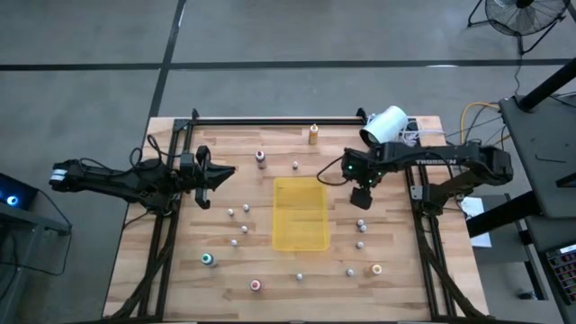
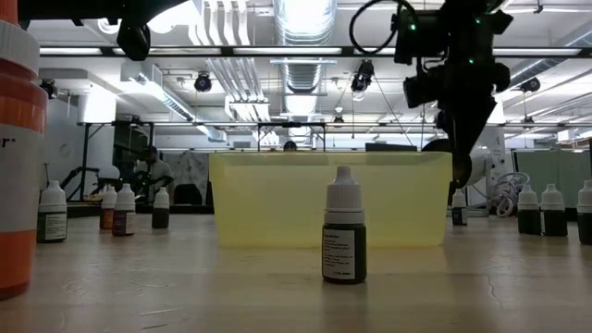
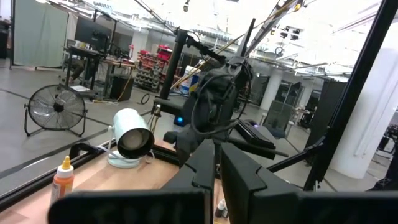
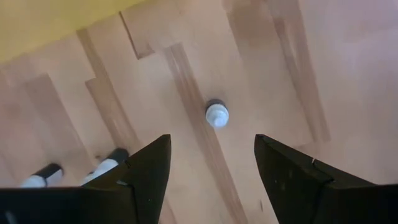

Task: Pick & Place food coloring
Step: Put the small violet food coloring bottle into the yellow bin

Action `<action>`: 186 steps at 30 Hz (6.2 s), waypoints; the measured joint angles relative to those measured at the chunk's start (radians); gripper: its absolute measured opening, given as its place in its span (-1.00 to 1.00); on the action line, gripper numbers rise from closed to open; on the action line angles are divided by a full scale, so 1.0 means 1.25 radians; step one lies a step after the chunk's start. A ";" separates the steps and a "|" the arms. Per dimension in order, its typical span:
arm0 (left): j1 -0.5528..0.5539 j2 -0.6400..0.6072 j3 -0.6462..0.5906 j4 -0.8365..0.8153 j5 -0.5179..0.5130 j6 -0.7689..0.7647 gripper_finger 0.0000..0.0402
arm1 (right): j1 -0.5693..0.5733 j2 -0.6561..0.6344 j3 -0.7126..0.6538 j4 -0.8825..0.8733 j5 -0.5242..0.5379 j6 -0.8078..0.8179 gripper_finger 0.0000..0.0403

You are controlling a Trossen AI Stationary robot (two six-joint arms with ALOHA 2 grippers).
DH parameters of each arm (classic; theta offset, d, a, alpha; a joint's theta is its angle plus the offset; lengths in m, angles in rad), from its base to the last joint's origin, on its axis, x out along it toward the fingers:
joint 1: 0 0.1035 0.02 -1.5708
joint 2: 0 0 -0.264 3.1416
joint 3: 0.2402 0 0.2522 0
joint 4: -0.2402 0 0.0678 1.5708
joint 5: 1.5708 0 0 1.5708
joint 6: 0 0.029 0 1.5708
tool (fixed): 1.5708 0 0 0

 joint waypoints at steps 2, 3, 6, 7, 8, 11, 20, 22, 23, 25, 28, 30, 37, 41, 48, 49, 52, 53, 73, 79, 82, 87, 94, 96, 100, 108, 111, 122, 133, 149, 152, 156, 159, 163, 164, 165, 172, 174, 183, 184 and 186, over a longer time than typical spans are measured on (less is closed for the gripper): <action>0.000 0.000 0.000 0.000 0.000 0.000 -1.00 | -0.003 0.004 -0.020 0.002 0.000 0.001 0.10; 0.000 0.000 0.000 0.000 0.000 0.000 -1.00 | -0.004 0.006 -0.030 0.005 0.000 0.000 0.10; 0.000 0.000 0.000 -0.003 0.000 0.000 -1.00 | -0.005 0.008 -0.061 0.049 -0.012 -0.008 0.10; 0.000 0.000 0.000 -0.005 0.000 0.000 -1.00 | -0.007 0.008 -0.069 0.068 -0.018 -0.008 0.10; 0.000 0.000 0.000 -0.006 0.000 0.000 -1.00 | -0.009 0.008 -0.077 0.080 -0.021 -0.008 0.10; 0.000 0.000 0.000 -0.012 0.000 0.000 -1.00 | -0.010 0.010 -0.099 0.111 -0.021 -0.020 0.10; 0.000 0.000 0.000 -0.017 0.000 0.000 -1.00 | -0.014 0.011 -0.120 0.149 0.006 -0.098 0.10; 0.000 0.000 0.000 -0.017 0.000 0.001 -1.00 | -0.016 0.011 -0.120 0.154 0.008 -0.114 0.10; 0.000 0.000 0.000 -0.017 0.000 0.001 -1.00 | -0.018 0.011 -0.120 0.162 0.009 -0.122 0.10; 0.000 0.000 0.000 -0.017 0.000 0.001 -1.00 | -0.018 0.015 -0.120 0.171 0.009 -0.131 0.10; 0.000 0.000 0.000 -0.019 0.000 0.002 -1.00 | -0.023 0.032 -0.122 0.175 0.002 -0.140 0.10; 0.000 0.000 0.000 -0.026 0.000 0.002 -1.00 | -0.026 0.049 -0.127 0.183 -0.008 -0.143 0.10; 0.000 0.000 0.000 -0.040 0.000 0.002 -1.00 | -0.026 0.100 -0.127 0.206 -0.023 -0.144 0.10; 0.000 0.000 0.000 -0.042 0.000 0.002 -1.00 | -0.026 0.109 -0.127 0.209 -0.023 -0.142 0.10; 0.000 0.000 0.000 -0.048 0.000 0.001 -1.00 | -0.026 0.092 -0.118 0.211 -0.023 -0.131 0.09; 0.000 0.000 0.000 -0.048 0.000 0.001 -1.00 | -0.026 0.091 -0.117 0.210 -0.023 -0.131 0.09; 0.000 0.000 0.000 -0.049 0.000 0.001 -1.00 | -0.026 0.092 -0.117 0.208 -0.023 -0.134 0.04; 0.000 0.000 -0.001 -0.049 0.000 0.001 -1.00 | -0.026 0.092 -0.117 0.207 -0.023 -0.137 0.02; 0.000 -0.001 -0.014 -0.048 0.000 -0.004 -1.00 | -0.028 0.093 -0.117 0.204 -0.021 -0.140 -0.74; 0.000 -0.001 -0.014 -0.047 0.000 -0.004 -1.00 | -0.028 0.090 -0.110 0.185 -0.027 -0.116 -0.71; 0.000 -0.001 -0.014 -0.047 0.000 -0.004 -1.00 | -0.027 0.088 -0.073 0.153 -0.039 -0.118 -0.71; 0.000 -0.001 -0.014 -0.047 0.000 -0.003 -1.00 | -0.026 0.088 0.026 0.099 -0.069 -0.121 -0.72; 0.000 -0.001 -0.014 -0.047 0.000 -0.003 -1.00 | -0.009 0.088 0.205 0.063 -0.085 -0.124 -0.72; 0.000 -0.001 -0.014 -0.047 0.000 -0.003 -1.00 | 0.001 0.088 0.251 0.053 -0.085 -0.121 -0.73; 0.000 -0.001 -0.014 -0.047 0.000 -0.003 -1.00 | 0.024 0.088 0.321 0.052 -0.084 -0.118 -0.73; 0.000 -0.001 -0.014 -0.047 0.000 -0.003 -1.00 | 0.074 0.096 0.380 0.045 -0.083 -0.082 -0.73; 0.000 -0.001 -0.014 -0.047 0.000 -0.003 -1.00 | 0.093 0.110 0.396 0.039 -0.083 -0.065 -0.73; 0.000 -0.001 -0.013 -0.047 0.000 -0.003 -1.00 | 0.166 0.239 0.466 0.034 -0.084 -0.061 -0.73; 0.000 -0.001 -0.013 -0.047 0.000 -0.003 -1.00 | 0.195 0.397 0.472 0.034 -0.084 -0.046 -0.73; 0.000 -0.001 -0.013 -0.047 0.000 -0.004 -1.00 | 0.195 0.538 0.472 0.043 -0.034 0.006 -0.73; 0.000 -0.001 -0.013 -0.047 0.000 -0.003 -1.00 | 0.194 0.540 0.472 0.047 -0.009 0.010 -0.73; 0.000 -0.001 -0.013 -0.048 0.000 -0.003 -1.00 | 0.195 0.540 0.472 0.054 -0.005 0.016 -0.73; 0.000 -0.001 -0.013 -0.048 0.000 -0.003 -1.00 | 0.195 0.540 0.472 0.055 -0.006 0.012 -0.73; 0.000 -0.001 -0.013 -0.048 0.000 -0.003 -1.00 | 0.195 0.540 0.472 0.057 -0.006 0.007 -0.73; 0.000 -0.001 -0.013 -0.048 0.000 -0.003 -1.00 | 0.195 0.540 0.472 0.058 -0.006 0.005 -0.73; 0.000 -0.001 -0.013 -0.048 0.000 -0.003 -1.00 | 0.195 0.540 0.472 0.059 -0.007 0.004 -0.73; 0.000 0.000 -0.013 -0.048 0.000 -0.003 -1.00 | 0.195 0.562 0.475 0.065 -0.012 0.001 -0.73; 0.000 0.000 -0.013 -0.048 0.000 -0.003 -1.00 | 0.195 0.563 0.475 0.067 -0.012 0.001 -0.73; 0.000 0.000 -0.013 -0.048 0.000 -0.003 -1.00 | 0.195 0.562 0.474 0.072 -0.014 0.003 -0.62; 0.000 0.000 -0.013 -0.048 0.000 -0.003 -1.00 | 0.195 0.562 0.473 0.073 -0.015 0.004 -0.58; 0.000 0.000 -0.013 -0.048 0.000 -0.003 -1.00 | 0.195 0.564 0.472 0.074 -0.016 0.004 -0.52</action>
